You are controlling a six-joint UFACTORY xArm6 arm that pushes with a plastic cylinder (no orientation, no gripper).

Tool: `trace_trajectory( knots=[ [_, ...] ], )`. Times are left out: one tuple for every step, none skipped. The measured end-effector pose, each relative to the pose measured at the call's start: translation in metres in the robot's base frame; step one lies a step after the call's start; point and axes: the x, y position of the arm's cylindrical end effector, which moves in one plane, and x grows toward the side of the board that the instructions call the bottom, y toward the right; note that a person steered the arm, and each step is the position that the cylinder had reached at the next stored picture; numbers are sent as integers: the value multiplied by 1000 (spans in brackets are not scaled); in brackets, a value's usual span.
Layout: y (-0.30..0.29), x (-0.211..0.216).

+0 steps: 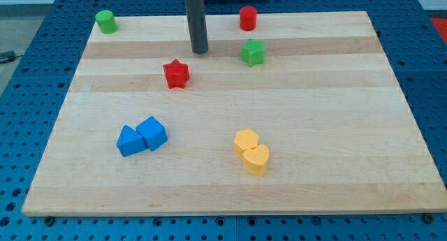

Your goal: Move yellow heart to the top right corner of the board

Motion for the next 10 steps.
trace_trajectory(
  knots=[
    [54, 24],
    [59, 66],
    [29, 114],
    [2, 173],
    [5, 232],
    [35, 263],
    [77, 271],
    [135, 263],
    [187, 248],
    [195, 233]
  ],
)
